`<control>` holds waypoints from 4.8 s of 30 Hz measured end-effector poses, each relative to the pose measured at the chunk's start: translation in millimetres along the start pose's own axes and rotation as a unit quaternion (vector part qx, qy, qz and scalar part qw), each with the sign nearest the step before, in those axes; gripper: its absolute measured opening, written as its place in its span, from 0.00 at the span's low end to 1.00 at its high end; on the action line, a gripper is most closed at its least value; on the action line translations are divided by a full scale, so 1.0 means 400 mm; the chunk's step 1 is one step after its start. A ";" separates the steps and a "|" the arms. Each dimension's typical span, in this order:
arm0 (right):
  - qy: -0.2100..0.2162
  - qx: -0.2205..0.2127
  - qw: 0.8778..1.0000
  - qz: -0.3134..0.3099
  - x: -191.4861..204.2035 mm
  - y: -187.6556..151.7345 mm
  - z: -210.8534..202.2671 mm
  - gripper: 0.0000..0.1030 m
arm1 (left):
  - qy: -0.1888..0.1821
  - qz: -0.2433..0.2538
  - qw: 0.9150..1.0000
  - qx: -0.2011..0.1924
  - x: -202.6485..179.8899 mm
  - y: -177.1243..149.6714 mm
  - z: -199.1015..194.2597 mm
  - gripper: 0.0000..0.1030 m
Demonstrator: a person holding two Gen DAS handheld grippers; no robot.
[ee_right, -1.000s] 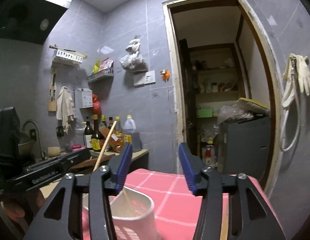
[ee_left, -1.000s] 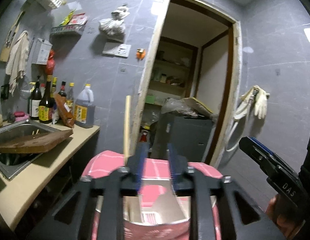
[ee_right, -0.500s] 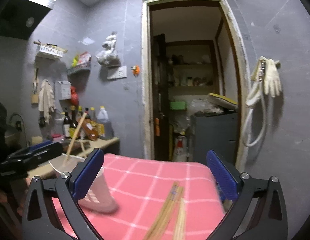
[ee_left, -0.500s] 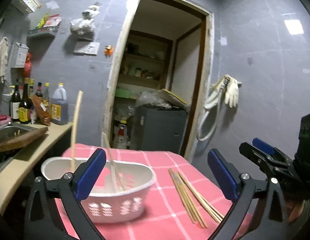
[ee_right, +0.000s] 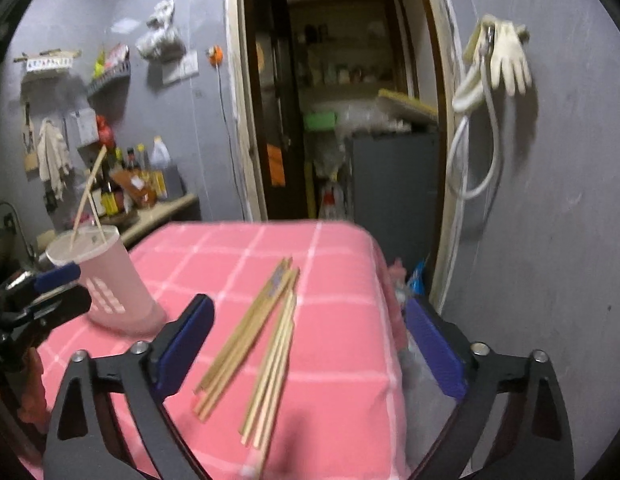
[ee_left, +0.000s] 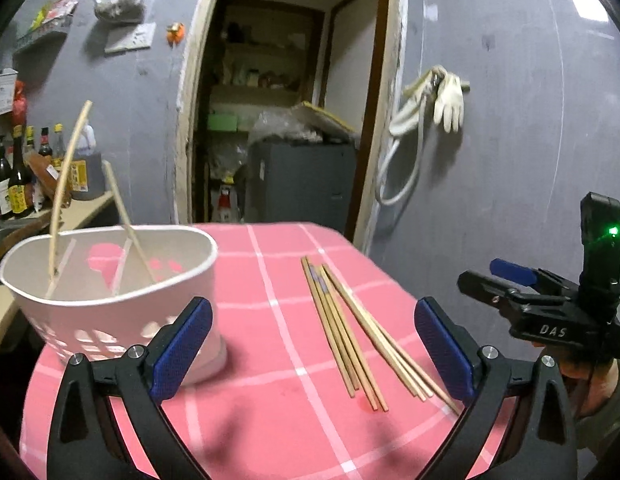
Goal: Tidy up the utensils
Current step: 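Move both grippers back over the chopstick bundle, then close the right gripper on a chopstick while the left gripper grasps another, then lift both chopsticks upright toward the white holder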
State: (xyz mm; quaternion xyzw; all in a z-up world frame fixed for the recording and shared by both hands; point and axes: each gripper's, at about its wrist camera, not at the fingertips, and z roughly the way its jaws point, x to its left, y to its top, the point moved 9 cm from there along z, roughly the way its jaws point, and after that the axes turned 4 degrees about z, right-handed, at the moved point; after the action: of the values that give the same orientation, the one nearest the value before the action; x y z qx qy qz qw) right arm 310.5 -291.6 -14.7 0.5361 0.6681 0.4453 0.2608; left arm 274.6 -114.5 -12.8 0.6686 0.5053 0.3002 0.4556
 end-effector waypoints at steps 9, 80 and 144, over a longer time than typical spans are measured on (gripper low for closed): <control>0.020 0.118 0.993 0.015 -0.019 -0.122 0.090 0.52 | -0.031 0.002 0.994 0.109 -0.021 -0.074 0.159 0.57; 0.042 0.141 0.979 0.137 -0.005 -0.074 0.191 0.03 | -0.065 -0.043 0.972 0.221 -0.016 -0.091 0.345 0.04; 0.180 -0.274 0.943 0.050 0.546 0.266 0.126 0.03 | 0.149 -0.147 0.939 -0.272 0.606 0.228 -0.225 0.04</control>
State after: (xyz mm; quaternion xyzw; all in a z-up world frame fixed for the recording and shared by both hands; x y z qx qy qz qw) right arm 340.4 -65.6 82.9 0.3873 0.5288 0.7126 0.2501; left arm 308.7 136.3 92.7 0.3852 0.5589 0.4522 0.5786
